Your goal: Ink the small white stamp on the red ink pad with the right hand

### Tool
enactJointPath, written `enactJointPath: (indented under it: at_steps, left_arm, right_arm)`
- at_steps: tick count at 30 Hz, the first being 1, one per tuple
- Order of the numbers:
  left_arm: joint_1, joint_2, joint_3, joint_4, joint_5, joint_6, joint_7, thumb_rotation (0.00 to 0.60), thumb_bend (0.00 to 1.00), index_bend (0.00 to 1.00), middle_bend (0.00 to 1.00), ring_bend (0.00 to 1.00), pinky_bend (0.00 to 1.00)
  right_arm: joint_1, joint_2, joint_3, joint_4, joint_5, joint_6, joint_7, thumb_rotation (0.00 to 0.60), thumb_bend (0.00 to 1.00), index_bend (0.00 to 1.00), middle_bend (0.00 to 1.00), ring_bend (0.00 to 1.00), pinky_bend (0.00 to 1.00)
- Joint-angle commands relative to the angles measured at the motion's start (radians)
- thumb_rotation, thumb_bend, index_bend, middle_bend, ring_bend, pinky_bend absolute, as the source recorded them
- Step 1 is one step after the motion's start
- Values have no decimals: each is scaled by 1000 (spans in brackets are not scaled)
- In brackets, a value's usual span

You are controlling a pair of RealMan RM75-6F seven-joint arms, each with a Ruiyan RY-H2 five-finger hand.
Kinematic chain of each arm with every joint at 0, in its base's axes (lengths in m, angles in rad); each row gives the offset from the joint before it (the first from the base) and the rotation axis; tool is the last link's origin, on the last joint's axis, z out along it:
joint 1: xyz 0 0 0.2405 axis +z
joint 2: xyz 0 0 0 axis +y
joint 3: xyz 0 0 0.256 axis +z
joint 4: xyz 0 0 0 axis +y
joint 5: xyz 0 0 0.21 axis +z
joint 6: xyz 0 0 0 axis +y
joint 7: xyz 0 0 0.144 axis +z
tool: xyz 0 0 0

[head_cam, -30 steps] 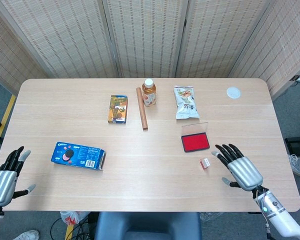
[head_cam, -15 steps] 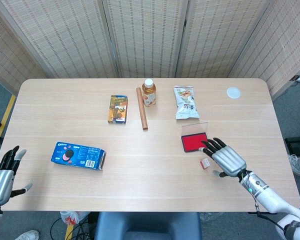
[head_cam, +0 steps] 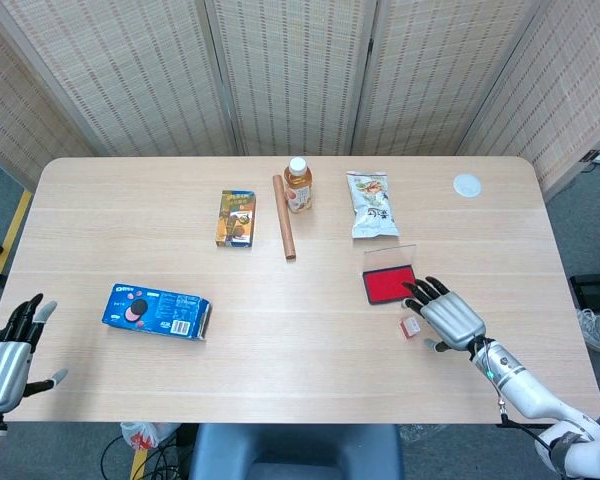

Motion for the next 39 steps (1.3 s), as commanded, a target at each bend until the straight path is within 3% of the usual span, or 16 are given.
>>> enactJointPath:
  at_steps: [1,32,35,39]
  left_arm:
    - [0,2,1,0,4,1,-5,600,106,91,0,0,352]
    - [15,-7,0,10,27,44,1,600,106,84,0,0,351]
    - [15,-7,1,13,34,47,-4,600,106,81,0,0,352]
    - [15,-5,2,18,41,50,-21,600,106,69,0,0,351]
  right_arm:
    - [4,-9,-3,9,8,-6,-3,600,254,245,0,0,0]
    - [40,-108,-2,94,105,-50,-54,600,261,355,39,0,0]
    - [39,-121,-1,106,110,-43,-61,600,265,394,67,0,0]
    - [37,-134,2,115,118,-31,-79,600,269,518,156,0,0]
